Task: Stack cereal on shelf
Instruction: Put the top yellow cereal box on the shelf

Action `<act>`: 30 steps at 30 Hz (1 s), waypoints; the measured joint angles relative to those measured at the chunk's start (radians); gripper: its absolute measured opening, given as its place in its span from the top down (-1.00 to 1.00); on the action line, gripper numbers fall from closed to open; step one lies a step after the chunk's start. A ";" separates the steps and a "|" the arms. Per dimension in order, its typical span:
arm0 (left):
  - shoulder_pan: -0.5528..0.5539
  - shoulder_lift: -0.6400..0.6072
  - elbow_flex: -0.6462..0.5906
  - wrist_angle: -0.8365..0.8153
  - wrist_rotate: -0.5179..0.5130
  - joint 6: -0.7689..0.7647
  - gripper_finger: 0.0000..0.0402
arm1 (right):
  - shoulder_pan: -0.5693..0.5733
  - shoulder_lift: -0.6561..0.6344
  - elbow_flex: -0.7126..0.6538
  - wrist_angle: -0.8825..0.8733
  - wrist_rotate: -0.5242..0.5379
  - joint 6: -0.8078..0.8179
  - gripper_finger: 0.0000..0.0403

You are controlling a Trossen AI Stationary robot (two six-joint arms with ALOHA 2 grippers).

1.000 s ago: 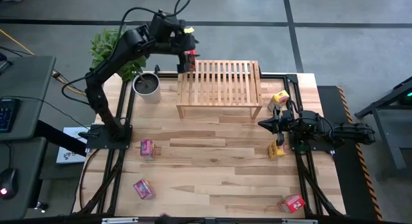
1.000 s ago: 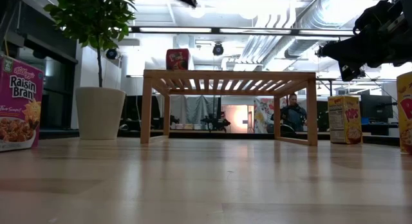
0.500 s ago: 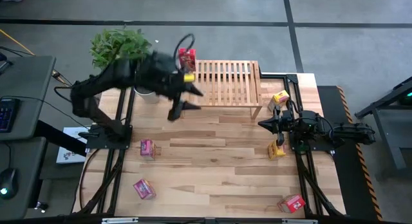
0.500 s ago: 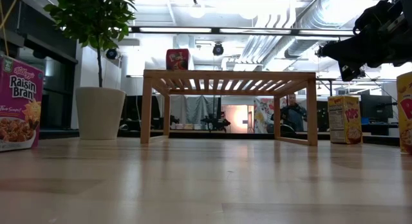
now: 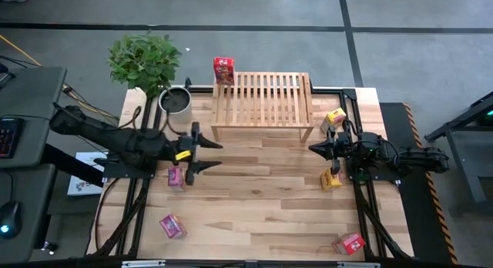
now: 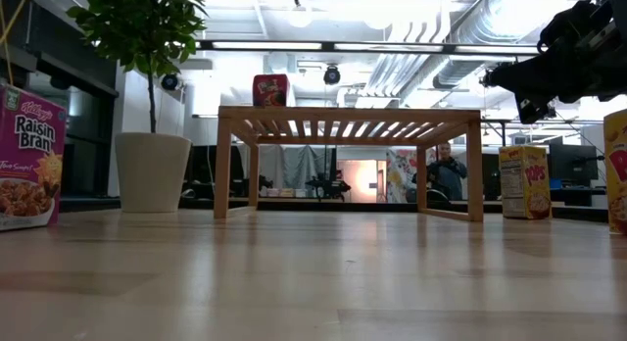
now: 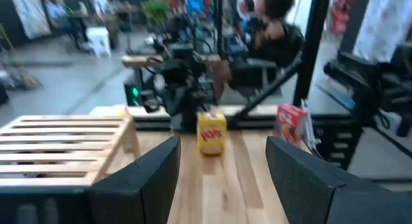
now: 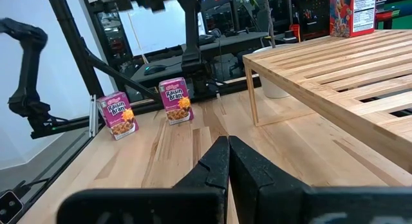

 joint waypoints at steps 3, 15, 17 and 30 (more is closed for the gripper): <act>0.001 -0.069 -0.119 0.111 -0.025 0.009 -0.09 | 0.000 0.000 0.000 0.000 0.000 0.000 1.00; 0.076 -0.177 -0.242 0.274 -0.035 0.113 -0.09 | 0.000 0.000 0.000 0.000 0.000 0.000 1.00; 0.082 -0.184 -0.242 0.274 -0.035 0.118 -0.09 | 0.000 0.000 0.000 0.004 0.000 0.000 1.00; 0.088 -0.185 -0.242 0.259 -0.040 0.132 -0.09 | 0.000 0.068 0.071 0.480 0.239 0.025 1.00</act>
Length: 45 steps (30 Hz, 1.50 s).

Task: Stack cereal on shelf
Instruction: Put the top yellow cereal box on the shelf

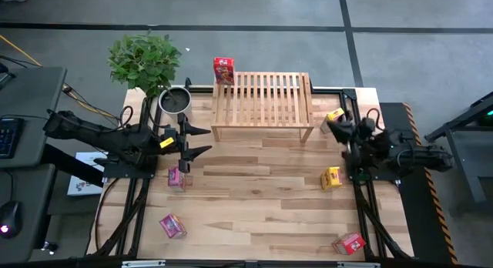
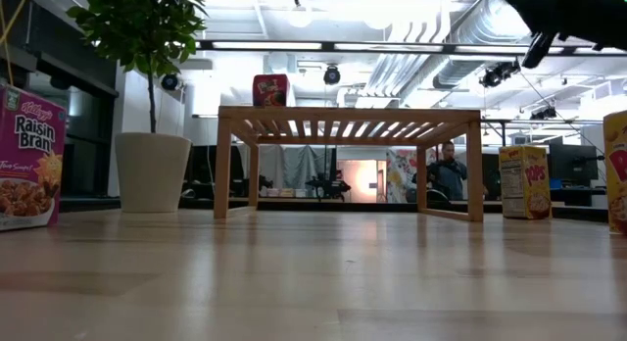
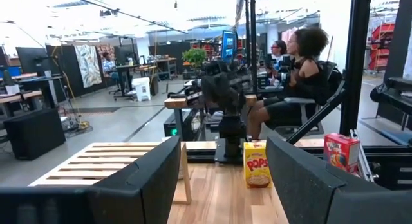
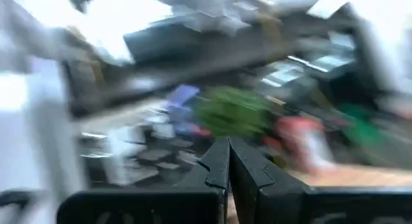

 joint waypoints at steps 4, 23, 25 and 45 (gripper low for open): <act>0.000 0.000 0.000 -0.001 -0.007 0.000 -0.09 | 0.000 0.141 0.180 -0.395 0.303 -0.013 1.00; 0.000 0.000 0.000 -0.070 -0.013 -0.038 -0.09 | -0.074 0.611 0.584 -1.344 0.630 0.784 -0.24; 0.000 0.000 0.000 -0.079 -0.013 -0.038 -0.09 | -0.098 0.620 0.584 -1.378 0.621 0.870 -0.42; 0.000 0.000 0.000 -0.078 -0.013 -0.046 -0.09 | -0.396 0.765 0.660 -1.533 0.472 1.307 -0.59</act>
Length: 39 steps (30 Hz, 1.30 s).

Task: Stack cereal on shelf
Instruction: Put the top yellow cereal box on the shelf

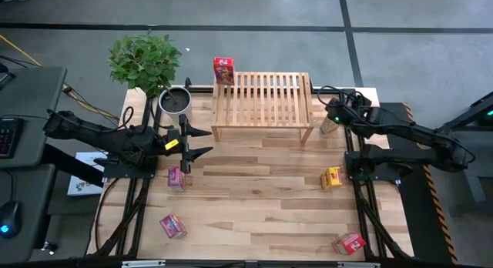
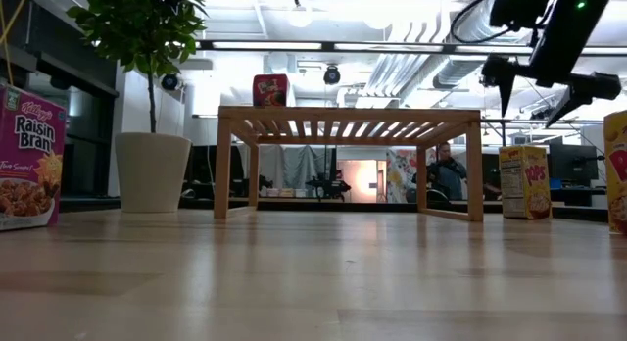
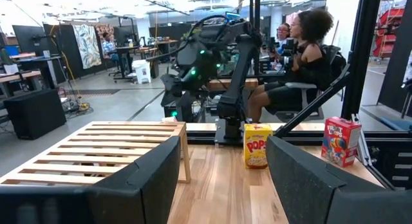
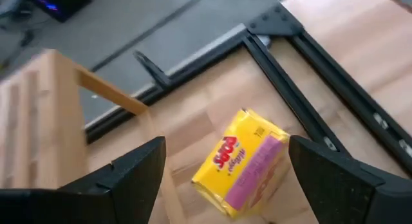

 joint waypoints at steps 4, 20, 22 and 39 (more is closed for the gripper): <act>0.000 0.000 0.000 0.000 0.000 0.000 -0.09 | -0.078 0.069 0.000 -0.002 -0.122 0.039 -0.59; 0.000 0.000 0.000 -0.005 0.000 0.000 -0.09 | -0.134 0.169 0.000 0.052 -0.182 0.057 -0.59; 0.000 0.000 0.000 -0.009 0.000 0.000 -0.09 | -0.134 0.184 0.000 0.052 -0.168 0.087 -0.59; -0.001 0.000 0.000 -0.020 0.000 -0.002 -0.09 | -0.134 0.254 0.000 0.076 -0.109 0.109 -0.59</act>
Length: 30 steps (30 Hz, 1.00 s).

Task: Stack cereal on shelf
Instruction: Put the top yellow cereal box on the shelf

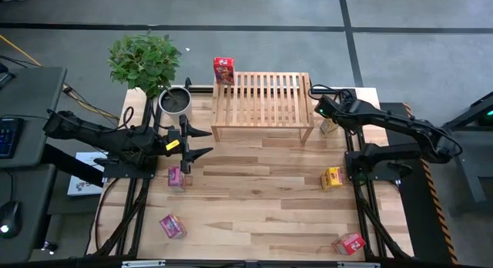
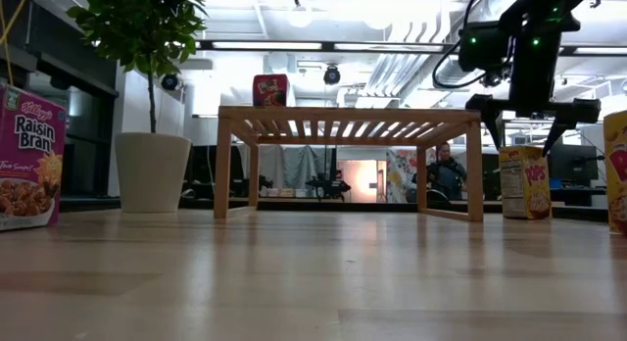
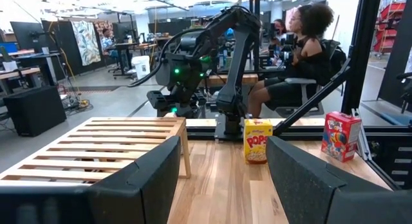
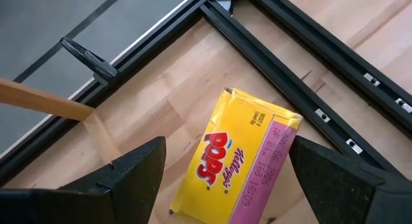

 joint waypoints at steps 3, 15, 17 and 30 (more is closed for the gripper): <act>0.000 0.000 0.000 -0.005 0.000 0.000 -0.09 | 0.000 0.000 0.000 -0.003 0.000 -0.005 -0.59; 0.000 0.000 0.000 -0.036 0.000 -0.047 -0.09 | 0.010 0.000 -0.002 -0.024 -0.015 -0.004 -0.59; 0.000 0.000 0.000 -0.041 0.000 -0.061 -0.09 | 0.011 0.000 -0.008 -0.024 -0.007 0.001 -0.59; 0.001 0.000 0.000 -0.046 -0.033 -0.046 -0.09 | 0.011 0.019 -0.092 0.047 -0.023 0.111 -0.59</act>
